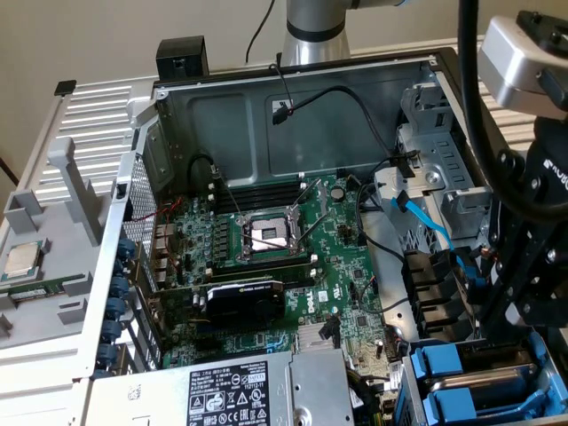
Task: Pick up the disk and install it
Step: 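Insert the first disk wire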
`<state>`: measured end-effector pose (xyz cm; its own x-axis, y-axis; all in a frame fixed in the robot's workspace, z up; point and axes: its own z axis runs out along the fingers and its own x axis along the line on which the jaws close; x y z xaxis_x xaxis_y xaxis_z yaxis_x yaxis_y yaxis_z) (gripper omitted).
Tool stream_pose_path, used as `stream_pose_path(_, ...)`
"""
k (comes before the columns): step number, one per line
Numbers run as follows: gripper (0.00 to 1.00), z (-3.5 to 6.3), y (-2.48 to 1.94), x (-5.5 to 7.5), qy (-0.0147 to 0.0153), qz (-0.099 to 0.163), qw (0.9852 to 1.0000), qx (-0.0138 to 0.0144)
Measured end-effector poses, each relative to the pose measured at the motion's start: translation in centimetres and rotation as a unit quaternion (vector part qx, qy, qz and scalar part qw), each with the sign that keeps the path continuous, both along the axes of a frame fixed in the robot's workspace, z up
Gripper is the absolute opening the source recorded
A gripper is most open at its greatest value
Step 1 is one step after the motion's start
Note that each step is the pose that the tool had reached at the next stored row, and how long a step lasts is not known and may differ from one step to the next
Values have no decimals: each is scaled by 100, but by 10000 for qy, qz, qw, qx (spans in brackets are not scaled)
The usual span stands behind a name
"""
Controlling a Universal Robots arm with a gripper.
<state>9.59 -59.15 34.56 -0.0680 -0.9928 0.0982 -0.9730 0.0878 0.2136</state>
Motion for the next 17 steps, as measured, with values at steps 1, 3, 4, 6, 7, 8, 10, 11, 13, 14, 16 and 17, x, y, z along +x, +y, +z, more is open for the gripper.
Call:
stream_pose_path(1,16,0,0,0,-2,0,10000,-1)
stream_pose_path(3,16,-2,0,-2,-9,1,10000,0)
stream_pose_path(4,16,-4,0,-5,-16,0,10000,0)
stream_pose_path(6,16,-7,0,-16,-34,0,10000,1)
stream_pose_path(7,16,-7,0,-16,-36,0,10000,0)
stream_pose_path(8,16,-6,0,-16,-37,1,10000,-1)
stream_pose_path(10,16,-6,0,-16,-38,1,10000,-2)
stream_pose_path(11,16,-7,0,-16,-40,0,10000,-2)
stream_pose_path(13,16,-13,-3,-16,-46,0,10000,-1)
stream_pose_path(14,16,-16,-3,-16,-50,0,10000,-1)
stream_pose_path(16,16,-22,-3,-16,-57,0,10000,-1)
stream_pose_path(17,16,-26,-3,-16,-62,0,10000,0)
